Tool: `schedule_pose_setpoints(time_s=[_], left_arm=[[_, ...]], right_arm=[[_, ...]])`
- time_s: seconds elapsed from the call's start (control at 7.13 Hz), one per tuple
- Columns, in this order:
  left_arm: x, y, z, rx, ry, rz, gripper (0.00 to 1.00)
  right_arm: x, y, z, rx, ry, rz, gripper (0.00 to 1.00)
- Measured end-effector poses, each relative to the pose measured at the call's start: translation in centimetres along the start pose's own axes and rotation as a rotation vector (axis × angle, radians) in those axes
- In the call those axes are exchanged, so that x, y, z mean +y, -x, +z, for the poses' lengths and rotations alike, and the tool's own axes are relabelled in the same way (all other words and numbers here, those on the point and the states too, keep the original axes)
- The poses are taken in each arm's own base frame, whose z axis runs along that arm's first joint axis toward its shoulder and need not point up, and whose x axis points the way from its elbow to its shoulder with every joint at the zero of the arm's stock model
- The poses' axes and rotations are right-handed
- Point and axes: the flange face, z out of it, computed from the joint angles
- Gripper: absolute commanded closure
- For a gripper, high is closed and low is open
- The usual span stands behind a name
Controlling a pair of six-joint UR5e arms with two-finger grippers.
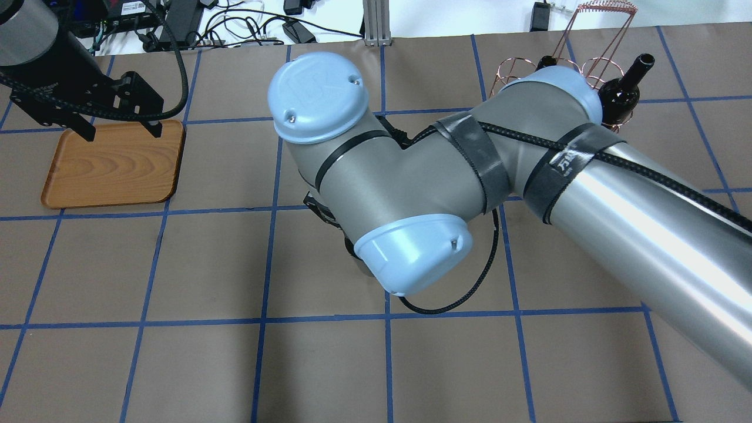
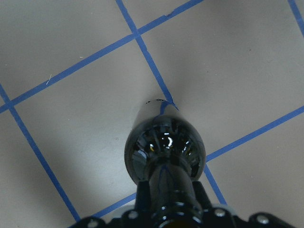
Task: Take wine from basket and place on tray
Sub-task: 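Carry the bottle toward the table center and set it down, right gripper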
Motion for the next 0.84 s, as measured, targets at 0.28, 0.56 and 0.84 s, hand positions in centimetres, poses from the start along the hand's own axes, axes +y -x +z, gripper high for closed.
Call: schedule_pose_setpoints(time_s=[0.28,0.56,0.84], left_arm=[[-0.02,0.03,0.10,0.002,0.002,0.003,0.00],[0.03,-0.20,0.10,-0.002,0.003,0.009,0.00],[0.26,-0.48,0.04,-0.004,0.008,0.015,0.00]], right_arm=[[0.17,0.20,0.32,0.004,0.002,0.000,0.62],[0.22,0.14,0.52,0.013,0.005,-0.005,0.01],[0.24,0.14,0.66,0.016,0.008,-0.009,0.00]])
